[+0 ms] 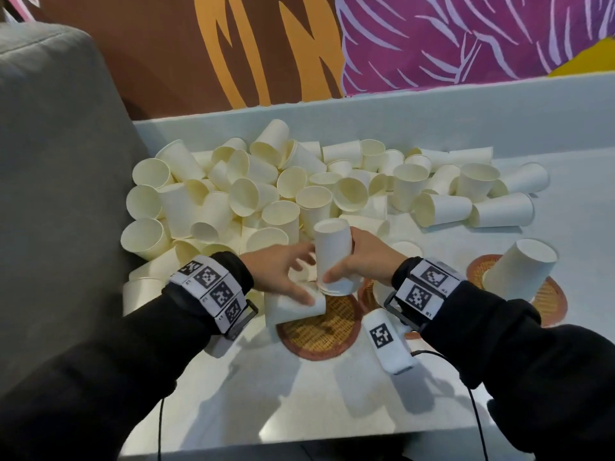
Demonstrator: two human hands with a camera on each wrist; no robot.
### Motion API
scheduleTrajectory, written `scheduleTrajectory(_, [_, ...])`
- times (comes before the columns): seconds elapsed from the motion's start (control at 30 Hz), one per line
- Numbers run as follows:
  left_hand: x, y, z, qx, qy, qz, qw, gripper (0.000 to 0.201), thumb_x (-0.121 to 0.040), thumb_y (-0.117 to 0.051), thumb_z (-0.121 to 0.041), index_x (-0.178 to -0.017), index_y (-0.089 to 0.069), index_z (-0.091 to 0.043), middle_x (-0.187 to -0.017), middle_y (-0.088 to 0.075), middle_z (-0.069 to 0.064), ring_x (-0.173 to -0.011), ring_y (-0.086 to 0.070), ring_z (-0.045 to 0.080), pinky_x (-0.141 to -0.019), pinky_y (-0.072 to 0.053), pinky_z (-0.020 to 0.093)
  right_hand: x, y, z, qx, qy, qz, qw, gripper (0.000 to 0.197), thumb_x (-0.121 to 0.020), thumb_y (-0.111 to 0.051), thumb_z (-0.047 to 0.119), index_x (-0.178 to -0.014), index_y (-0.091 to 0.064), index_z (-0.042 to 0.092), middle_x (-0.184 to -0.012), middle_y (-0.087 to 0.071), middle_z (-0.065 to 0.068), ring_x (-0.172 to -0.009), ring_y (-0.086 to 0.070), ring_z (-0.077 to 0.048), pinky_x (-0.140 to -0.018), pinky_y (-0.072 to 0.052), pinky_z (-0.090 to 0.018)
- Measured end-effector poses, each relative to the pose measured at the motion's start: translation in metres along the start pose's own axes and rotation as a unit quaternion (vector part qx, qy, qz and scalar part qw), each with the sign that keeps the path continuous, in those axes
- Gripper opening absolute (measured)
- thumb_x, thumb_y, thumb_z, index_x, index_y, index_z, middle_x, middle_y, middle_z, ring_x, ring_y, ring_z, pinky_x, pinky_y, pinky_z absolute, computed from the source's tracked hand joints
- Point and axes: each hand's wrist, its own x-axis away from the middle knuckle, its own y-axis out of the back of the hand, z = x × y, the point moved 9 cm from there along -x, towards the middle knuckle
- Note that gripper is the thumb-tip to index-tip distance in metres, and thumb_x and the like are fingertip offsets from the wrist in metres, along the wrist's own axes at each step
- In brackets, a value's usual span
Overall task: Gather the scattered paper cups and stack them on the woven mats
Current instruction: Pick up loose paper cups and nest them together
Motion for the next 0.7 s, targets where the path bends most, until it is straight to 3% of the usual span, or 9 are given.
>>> scheduleTrajectory(0.13, [-0.001,-0.036,0.026,-0.11,0.054,0.07,0.99,0.095,-0.061,-0.087,-0.03,-0.139,-0.034,-0.025,-0.134,-0.048,-0.002,-0.123,-0.046,0.02,-0.106,-0.038,0.033,0.001,0.001,-0.007,-0.018,-0.013,-0.028,0.999,0.077,-0.05,-0.09,0.016,-0.116,-0.051,0.014,-0.11,-0.063,-0.003,-0.104,-0.058,-0.021,-0.093,-0.049,-0.043])
scheduleTrajectory(0.43, [-0.003,-0.001,0.042,-0.062,0.118,0.023,0.991,0.086,-0.069,-0.08,-0.03,-0.139,-0.031,-0.026,-0.129,-0.052,0.004,-0.115,-0.05,0.023,-0.102,-0.04,0.035,0.001,0.007,0.002,-0.082,0.006,-0.049,0.995,0.079,-0.057,-0.085,0.013,-0.126,-0.046,0.013,-0.119,-0.06,-0.006,-0.11,-0.056,-0.022,-0.099,-0.046,-0.046])
scheduleTrajectory(0.6, [0.003,0.022,0.039,-0.07,0.159,0.057,0.983,0.081,-0.072,-0.077,-0.033,-0.136,-0.03,-0.03,-0.118,-0.051,0.001,-0.105,-0.051,0.021,-0.097,-0.044,0.035,0.0,0.008,0.003,-0.09,-0.012,-0.075,0.993,0.093,-0.04,-0.08,0.034,-0.125,-0.049,0.017,-0.117,-0.061,-0.003,-0.108,-0.058,-0.021,-0.095,-0.049,-0.044])
scheduleTrajectory(0.7, [0.006,0.039,0.039,-0.083,0.182,0.032,0.979,0.075,-0.073,-0.075,-0.035,-0.134,-0.033,-0.029,-0.116,-0.05,0.002,-0.101,-0.052,0.022,-0.09,-0.044,0.033,0.0,0.009,-0.001,-0.081,-0.032,-0.09,0.992,0.098,-0.035,-0.08,0.038,-0.125,-0.047,0.017,-0.117,-0.06,-0.003,-0.108,-0.057,-0.022,-0.095,-0.049,-0.045])
